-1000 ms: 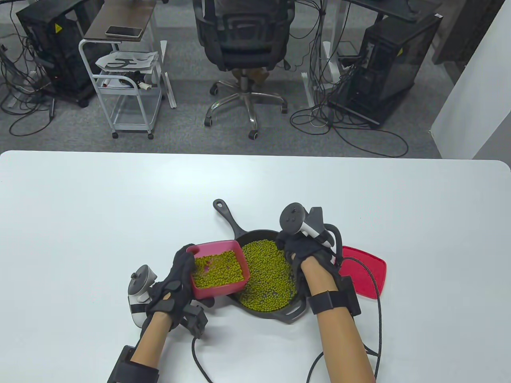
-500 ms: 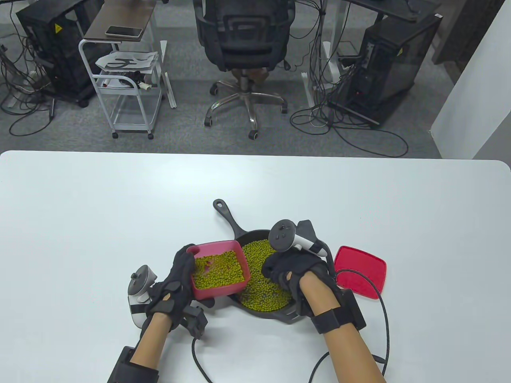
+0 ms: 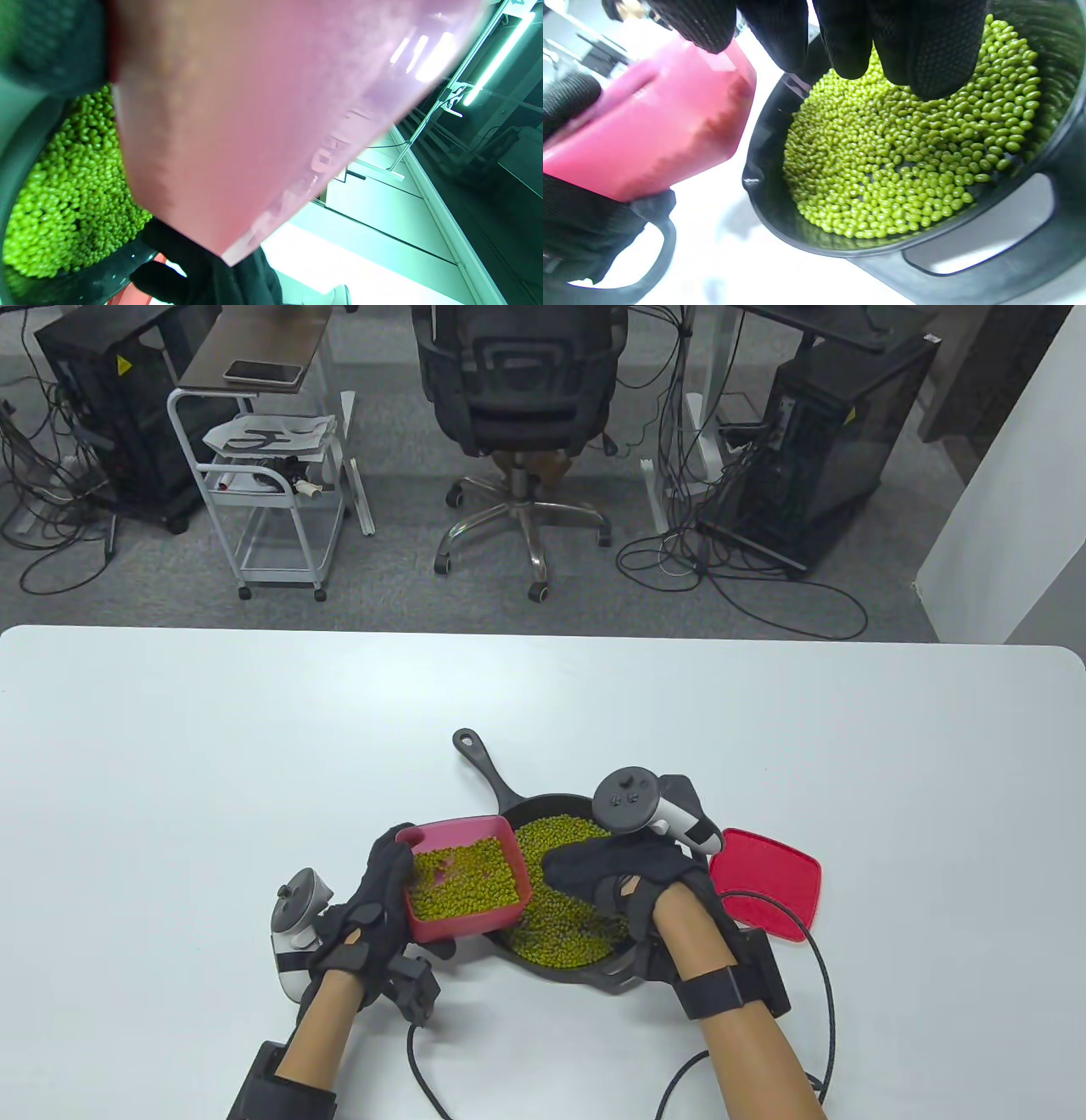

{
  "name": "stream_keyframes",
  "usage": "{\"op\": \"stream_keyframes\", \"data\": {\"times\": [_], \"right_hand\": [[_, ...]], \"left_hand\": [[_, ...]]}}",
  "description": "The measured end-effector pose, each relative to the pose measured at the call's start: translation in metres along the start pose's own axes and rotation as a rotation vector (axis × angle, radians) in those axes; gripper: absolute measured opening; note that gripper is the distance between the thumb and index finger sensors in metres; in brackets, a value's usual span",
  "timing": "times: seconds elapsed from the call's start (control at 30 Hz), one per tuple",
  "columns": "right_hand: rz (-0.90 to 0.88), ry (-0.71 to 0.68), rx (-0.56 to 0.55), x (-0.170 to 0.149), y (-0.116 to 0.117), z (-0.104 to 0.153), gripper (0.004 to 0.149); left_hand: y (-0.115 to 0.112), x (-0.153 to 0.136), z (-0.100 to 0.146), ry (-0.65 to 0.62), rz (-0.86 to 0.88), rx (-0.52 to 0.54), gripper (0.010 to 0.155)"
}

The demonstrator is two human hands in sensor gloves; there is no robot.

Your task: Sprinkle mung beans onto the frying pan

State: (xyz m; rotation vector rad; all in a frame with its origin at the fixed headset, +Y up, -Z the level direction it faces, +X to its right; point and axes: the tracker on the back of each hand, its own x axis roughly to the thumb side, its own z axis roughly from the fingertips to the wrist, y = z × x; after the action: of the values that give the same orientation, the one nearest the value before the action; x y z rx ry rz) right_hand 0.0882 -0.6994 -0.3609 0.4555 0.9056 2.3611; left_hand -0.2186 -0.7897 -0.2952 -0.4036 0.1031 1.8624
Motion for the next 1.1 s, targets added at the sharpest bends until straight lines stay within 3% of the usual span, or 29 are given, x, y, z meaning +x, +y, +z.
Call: {"op": "stream_keyframes", "data": {"times": [0.33, 0.57, 0.8, 0.97, 1.1], "right_hand": [[0.032, 0.025, -0.208, -0.018, -0.043, 0.038, 0.056], [0.142, 0.233, -0.368, -0.071, -0.066, 0.054, 0.060], [0.158, 0.468, -0.202, -0.139, -0.051, 0.050, 0.086], [0.190, 0.518, -0.119, -0.163, -0.037, 0.046, 0.100], [0.212, 0.512, -0.115, -0.169, -0.031, 0.043, 0.101]], "left_hand": [[-0.001, 0.001, 0.000, 0.000, 0.001, -0.019, 0.074], [-0.001, 0.000, 0.000, 0.005, -0.002, -0.024, 0.075], [-0.002, 0.000, -0.001, 0.012, -0.007, -0.030, 0.075], [-0.002, -0.001, -0.001, 0.018, -0.012, -0.030, 0.075], [-0.002, -0.001, -0.001, 0.018, -0.011, -0.028, 0.074]]}}
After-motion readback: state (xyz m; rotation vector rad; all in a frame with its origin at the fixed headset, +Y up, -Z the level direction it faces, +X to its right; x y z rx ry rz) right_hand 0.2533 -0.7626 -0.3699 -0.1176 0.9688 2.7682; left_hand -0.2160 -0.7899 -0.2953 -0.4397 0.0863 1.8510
